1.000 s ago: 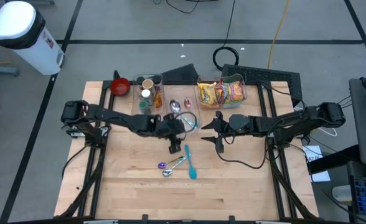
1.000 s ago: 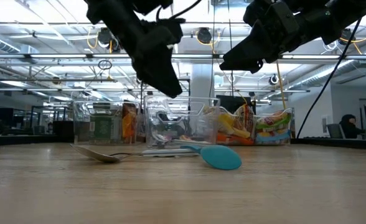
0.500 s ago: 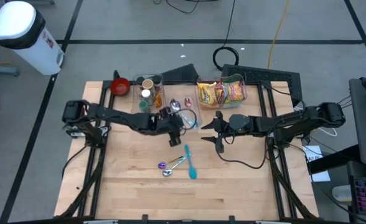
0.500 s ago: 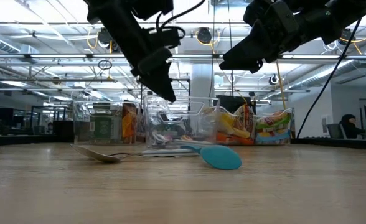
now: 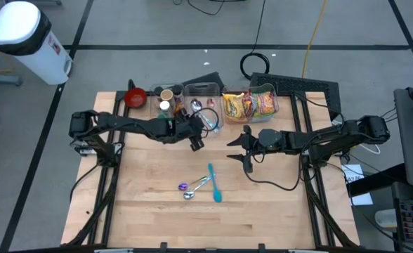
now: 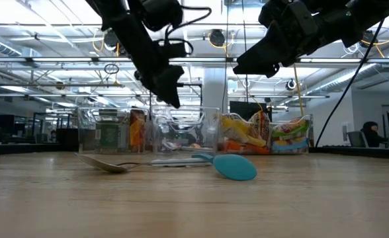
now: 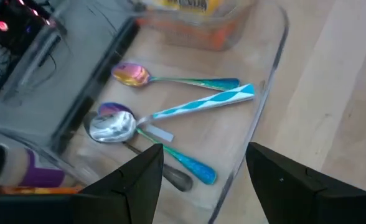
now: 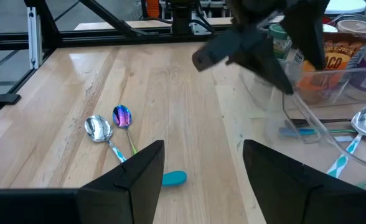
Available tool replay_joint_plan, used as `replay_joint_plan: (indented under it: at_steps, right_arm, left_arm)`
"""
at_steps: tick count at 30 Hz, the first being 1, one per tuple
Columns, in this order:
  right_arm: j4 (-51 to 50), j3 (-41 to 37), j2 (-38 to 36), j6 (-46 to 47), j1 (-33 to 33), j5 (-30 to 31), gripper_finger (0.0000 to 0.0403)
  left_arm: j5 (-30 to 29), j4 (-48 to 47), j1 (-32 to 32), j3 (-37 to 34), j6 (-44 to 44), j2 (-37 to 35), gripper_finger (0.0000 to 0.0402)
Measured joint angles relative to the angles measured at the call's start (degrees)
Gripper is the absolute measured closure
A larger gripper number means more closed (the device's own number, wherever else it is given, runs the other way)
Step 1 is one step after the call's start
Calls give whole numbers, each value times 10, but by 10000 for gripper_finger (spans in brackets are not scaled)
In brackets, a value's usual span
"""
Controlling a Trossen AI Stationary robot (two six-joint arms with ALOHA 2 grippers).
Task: Pick & Place Food Item
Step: Adjust the middle transparent bin on the table, then put the blue spoon into the middle transparent bin
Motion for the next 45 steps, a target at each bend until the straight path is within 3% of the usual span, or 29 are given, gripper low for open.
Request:
replay_joint_plan:
  at_steps: [11,19,26,29,36,41,45]
  right_arm:
    - [0,0,0,-4,0,0,192]
    - [0,0,0,-4,0,0,192]
    - [0,0,0,-6,0,0,192]
    - [1,0,0,-6,0,0,192]
    - [2,0,0,-6,0,0,192]
    - [6,0,0,-8,0,0,192]
    - [7,0,0,-9,0,0,192]
  left_arm:
    - [6,8,-41,0,0,-89,167]
    - [209,-13,-104,0,-48,-84,167]
    - [232,-30,-187,0,-111,-42,167]
    - [225,4,-213,0,-58,-4,167]
    - [223,128,-235,0,184,89,167]
    - [268,200,-220,0,237,123,167]
    - [315,204,-193,0,240,127,167]
